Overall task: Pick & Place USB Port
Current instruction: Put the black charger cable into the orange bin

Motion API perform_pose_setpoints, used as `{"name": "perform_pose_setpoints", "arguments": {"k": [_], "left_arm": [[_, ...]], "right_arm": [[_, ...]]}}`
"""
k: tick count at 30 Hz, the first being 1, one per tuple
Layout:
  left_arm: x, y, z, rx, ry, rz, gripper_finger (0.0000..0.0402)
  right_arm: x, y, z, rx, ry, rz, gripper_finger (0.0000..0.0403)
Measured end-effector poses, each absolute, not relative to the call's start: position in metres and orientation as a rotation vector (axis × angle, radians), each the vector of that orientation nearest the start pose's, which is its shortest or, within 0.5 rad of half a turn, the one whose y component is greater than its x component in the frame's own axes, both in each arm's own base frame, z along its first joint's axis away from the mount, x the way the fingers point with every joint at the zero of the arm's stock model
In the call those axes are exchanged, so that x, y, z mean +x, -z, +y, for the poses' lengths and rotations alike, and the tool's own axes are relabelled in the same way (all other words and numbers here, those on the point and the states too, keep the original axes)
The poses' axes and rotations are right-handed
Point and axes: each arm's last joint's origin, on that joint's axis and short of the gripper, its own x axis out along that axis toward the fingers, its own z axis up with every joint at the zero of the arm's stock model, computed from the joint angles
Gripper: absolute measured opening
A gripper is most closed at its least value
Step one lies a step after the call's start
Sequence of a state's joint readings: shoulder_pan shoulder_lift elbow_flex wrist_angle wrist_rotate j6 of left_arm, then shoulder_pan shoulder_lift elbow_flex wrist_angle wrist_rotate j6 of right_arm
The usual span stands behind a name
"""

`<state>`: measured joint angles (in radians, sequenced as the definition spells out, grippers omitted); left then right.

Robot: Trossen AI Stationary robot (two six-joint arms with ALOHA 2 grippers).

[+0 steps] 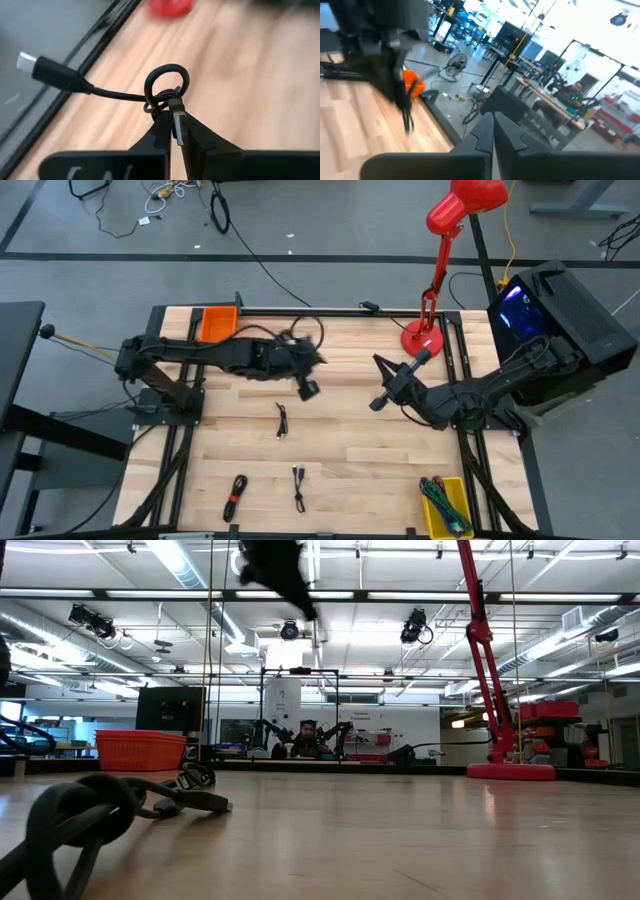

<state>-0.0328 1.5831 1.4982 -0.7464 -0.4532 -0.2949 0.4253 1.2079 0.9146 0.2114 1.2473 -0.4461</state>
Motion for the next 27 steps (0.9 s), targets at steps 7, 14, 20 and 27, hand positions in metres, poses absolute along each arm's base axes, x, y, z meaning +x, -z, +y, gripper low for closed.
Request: {"name": "perform_pose_setpoints", "arguments": {"k": [7, 14, 20, 27], "left_arm": [[0.286, -0.339, 0.006, 0.0, -0.855, 0.925, 0.002], [0.256, -0.348, 0.026, -0.02, -1.065, 0.957, 0.002], [0.232, -0.345, 0.055, -0.072, -1.197, 1.01, 0.002], [0.182, -0.3, 0.079, -0.216, -1.277, 1.023, 0.002]], "right_arm": [[0.238, -0.314, 0.09, -0.434, 0.702, 0.282, 0.0015], [0.232, -0.305, 0.103, -0.335, 0.563, 0.294, 0.0015], [0.226, -0.303, 0.114, -0.3, 0.507, 0.291, 0.0015], [0.218, -0.301, 0.128, -0.3, 0.456, 0.285, 0.0016]]}}
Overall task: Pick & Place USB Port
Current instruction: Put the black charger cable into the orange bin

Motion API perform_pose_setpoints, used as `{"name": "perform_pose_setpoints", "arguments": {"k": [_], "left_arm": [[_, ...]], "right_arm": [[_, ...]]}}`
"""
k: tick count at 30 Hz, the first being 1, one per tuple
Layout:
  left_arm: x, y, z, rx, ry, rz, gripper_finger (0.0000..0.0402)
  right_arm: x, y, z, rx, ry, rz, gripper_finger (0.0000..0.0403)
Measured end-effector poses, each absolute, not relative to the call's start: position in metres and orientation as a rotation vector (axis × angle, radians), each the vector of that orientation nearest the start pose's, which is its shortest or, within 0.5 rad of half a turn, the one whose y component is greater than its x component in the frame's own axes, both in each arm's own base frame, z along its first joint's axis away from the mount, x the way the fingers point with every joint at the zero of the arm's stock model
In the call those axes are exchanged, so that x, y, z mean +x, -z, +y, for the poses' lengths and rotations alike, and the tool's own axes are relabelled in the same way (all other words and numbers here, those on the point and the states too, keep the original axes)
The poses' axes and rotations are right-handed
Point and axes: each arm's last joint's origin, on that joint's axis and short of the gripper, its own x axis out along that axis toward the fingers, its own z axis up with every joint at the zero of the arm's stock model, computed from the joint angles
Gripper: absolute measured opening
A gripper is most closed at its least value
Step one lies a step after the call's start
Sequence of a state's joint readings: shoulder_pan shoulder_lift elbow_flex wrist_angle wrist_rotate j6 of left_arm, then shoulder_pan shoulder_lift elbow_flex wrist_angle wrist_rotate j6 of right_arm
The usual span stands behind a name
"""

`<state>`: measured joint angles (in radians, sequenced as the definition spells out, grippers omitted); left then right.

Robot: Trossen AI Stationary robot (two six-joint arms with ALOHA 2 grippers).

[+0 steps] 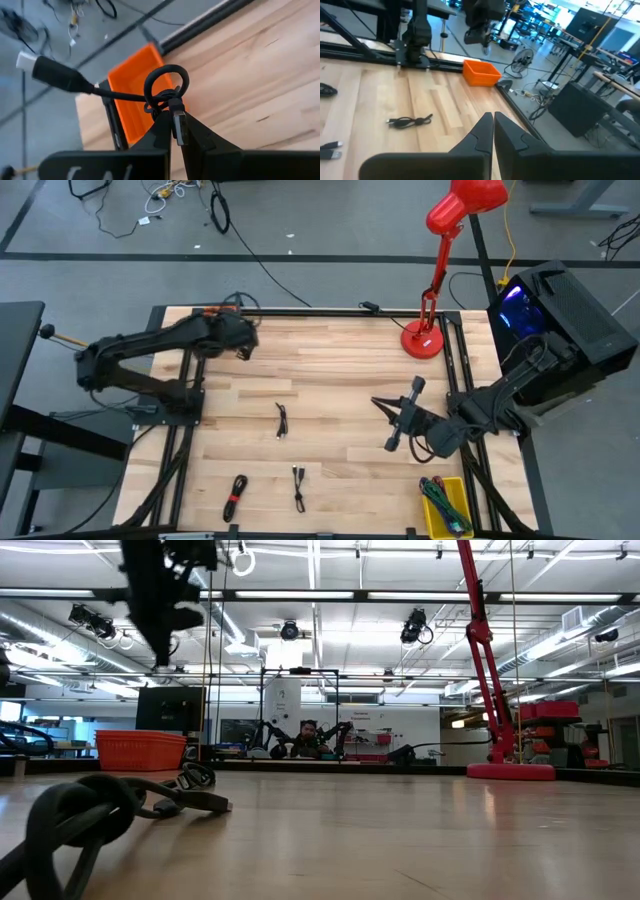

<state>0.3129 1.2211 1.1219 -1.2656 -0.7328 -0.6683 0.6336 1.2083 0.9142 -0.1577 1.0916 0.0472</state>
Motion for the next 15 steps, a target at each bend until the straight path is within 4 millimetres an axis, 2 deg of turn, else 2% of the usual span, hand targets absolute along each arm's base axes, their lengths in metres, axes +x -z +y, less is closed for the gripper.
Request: {"name": "perform_pose_setpoints", "arguments": {"k": [6, 10, 15], "left_arm": [[0.146, -0.266, 0.087, -0.358, -1.308, 0.95, 0.002], [0.135, -0.25, 0.093, -0.388, -1.372, 0.888, 0.002], [0.135, -0.231, 0.105, -0.4, -1.412, 0.833, 0.002]], "right_arm": [[0.215, -0.302, 0.131, -0.304, 0.466, 0.276, 0.0016], [0.216, -0.302, 0.131, -0.288, 0.461, 0.272, 0.0016], [0.215, -0.302, 0.132, -0.264, 0.458, 0.266, 0.0016]]}}
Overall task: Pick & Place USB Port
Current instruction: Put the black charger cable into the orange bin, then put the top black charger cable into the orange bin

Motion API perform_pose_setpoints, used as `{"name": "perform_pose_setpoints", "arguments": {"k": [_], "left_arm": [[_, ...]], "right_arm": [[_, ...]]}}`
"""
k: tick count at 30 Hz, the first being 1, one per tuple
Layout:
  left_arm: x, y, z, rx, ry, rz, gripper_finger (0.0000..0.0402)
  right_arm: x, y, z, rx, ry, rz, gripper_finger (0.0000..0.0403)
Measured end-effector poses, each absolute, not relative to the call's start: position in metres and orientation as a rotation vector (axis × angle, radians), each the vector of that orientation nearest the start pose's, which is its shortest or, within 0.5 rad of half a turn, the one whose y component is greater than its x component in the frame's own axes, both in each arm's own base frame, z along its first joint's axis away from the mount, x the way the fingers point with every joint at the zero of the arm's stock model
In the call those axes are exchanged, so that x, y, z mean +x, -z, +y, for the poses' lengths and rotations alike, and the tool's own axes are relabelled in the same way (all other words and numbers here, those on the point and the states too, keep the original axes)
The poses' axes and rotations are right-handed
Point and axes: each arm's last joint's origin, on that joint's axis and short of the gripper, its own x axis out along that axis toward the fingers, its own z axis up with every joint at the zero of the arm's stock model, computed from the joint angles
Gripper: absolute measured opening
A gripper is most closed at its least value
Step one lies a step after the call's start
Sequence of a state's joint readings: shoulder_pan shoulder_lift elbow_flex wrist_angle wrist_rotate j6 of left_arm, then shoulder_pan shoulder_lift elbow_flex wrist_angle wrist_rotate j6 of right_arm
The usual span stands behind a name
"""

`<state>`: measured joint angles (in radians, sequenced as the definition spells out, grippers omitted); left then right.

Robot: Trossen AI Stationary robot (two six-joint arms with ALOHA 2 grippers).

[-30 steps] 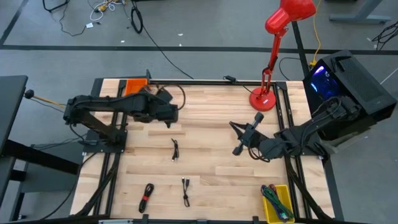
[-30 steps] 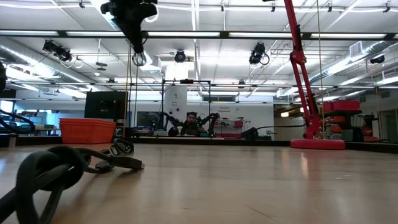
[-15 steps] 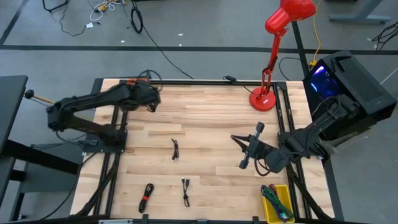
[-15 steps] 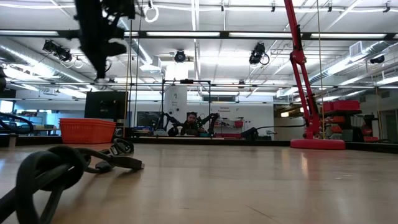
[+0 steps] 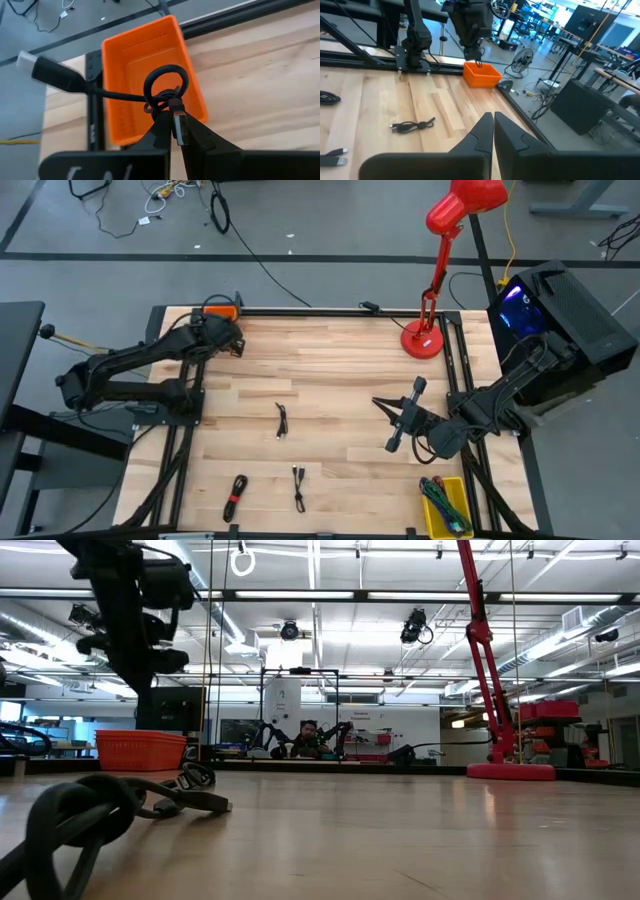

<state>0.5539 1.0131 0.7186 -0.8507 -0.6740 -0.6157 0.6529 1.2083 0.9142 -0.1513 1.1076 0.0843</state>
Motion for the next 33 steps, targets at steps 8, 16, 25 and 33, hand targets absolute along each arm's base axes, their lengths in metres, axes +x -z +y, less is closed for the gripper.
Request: {"name": "perform_pose_setpoints", "arguments": {"k": [8, 16, 25, 33], "left_arm": [[0.124, -0.211, 0.128, -0.422, -1.489, 0.89, 0.002], [0.119, -0.214, 0.147, -0.495, -1.49, 0.787, 0.002], [0.12, -0.213, 0.15, -0.504, -1.516, 0.772, 0.0061], [0.12, -0.213, 0.15, -0.518, -1.525, 0.755, 0.0152]], "right_arm": [[0.215, -0.302, 0.133, -0.25, 0.454, 0.263, 0.0016], [0.215, -0.302, 0.133, -0.25, 0.431, 0.269, 0.0016], [0.215, -0.302, 0.133, -0.248, 0.429, 0.269, 0.0016], [0.215, -0.301, 0.134, -0.226, 0.407, 0.272, 0.0016]]}}
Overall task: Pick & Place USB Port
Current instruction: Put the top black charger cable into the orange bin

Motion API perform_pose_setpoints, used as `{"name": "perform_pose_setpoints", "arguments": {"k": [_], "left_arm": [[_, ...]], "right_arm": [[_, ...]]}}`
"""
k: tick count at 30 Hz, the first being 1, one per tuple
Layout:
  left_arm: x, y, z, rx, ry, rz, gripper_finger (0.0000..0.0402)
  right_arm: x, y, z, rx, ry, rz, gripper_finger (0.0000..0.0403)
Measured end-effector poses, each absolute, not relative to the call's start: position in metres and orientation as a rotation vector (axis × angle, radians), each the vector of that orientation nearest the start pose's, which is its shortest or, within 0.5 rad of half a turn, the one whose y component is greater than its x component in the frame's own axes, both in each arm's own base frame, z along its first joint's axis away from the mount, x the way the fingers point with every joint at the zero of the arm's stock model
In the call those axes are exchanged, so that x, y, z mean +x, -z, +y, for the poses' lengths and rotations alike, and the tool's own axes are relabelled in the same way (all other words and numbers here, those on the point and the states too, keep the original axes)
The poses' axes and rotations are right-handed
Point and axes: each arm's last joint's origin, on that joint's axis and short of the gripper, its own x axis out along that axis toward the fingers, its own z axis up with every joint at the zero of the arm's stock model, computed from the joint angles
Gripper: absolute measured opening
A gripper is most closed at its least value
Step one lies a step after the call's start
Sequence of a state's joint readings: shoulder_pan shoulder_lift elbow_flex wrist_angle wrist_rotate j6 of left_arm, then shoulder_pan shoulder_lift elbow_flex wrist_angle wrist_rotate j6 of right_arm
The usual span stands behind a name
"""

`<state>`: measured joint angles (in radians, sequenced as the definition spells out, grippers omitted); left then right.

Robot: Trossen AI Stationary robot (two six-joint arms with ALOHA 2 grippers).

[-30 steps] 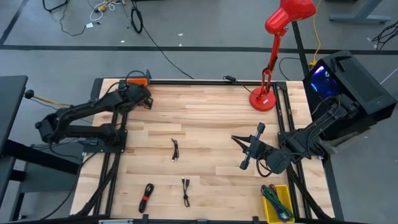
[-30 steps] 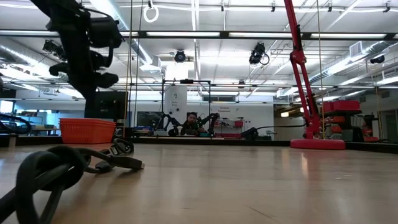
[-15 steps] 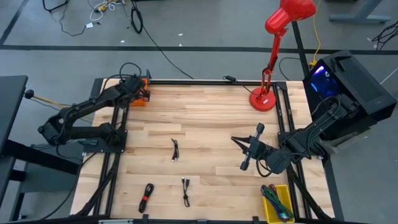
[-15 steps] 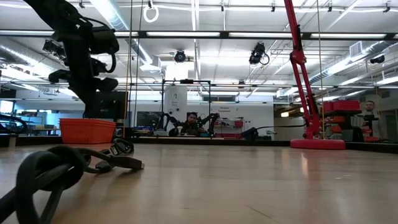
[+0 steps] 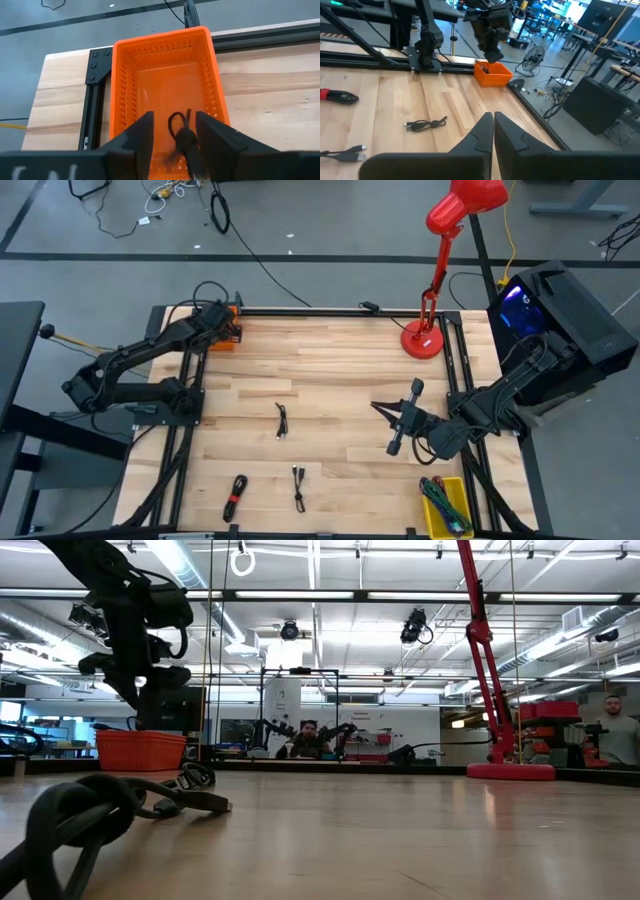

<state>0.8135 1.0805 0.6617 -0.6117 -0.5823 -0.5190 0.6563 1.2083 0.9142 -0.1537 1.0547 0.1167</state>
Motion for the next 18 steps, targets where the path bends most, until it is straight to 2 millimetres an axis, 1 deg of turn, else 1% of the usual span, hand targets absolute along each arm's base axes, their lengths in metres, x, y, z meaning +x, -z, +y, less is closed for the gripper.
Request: {"name": "perform_pose_setpoints", "arguments": {"k": [3, 7, 9, 11, 14, 16, 18], "left_arm": [[0.12, -0.213, 0.15, -0.527, -1.531, 0.736, 0.0166], [0.121, -0.214, 0.151, -0.537, -1.534, 0.706, 0.0172], [0.123, -0.215, 0.151, -0.553, -1.495, 0.696, 0.0173], [0.13, -0.216, 0.151, -0.592, -1.369, 0.671, 0.0173], [0.145, -0.221, 0.146, -0.674, -1.078, 0.612, 0.0173], [0.155, -0.223, 0.139, -0.691, -0.916, 0.609, 0.0173], [0.163, -0.221, 0.126, -0.712, -0.822, 0.661, 0.0173]], "right_arm": [[0.215, -0.301, 0.134, -0.23, 0.408, 0.274, 0.0016], [0.215, -0.301, 0.134, -0.231, 0.408, 0.274, 0.0016], [0.215, -0.301, 0.134, -0.233, 0.409, 0.276, 0.0016], [0.215, -0.3, 0.134, -0.237, 0.409, 0.28, 0.0016], [0.215, -0.3, 0.132, -0.245, 0.414, 0.287, 0.0016], [0.215, -0.299, 0.132, -0.248, 0.414, 0.289, 0.0016], [0.215, -0.299, 0.132, -0.249, 0.414, 0.291, 0.0016]]}}
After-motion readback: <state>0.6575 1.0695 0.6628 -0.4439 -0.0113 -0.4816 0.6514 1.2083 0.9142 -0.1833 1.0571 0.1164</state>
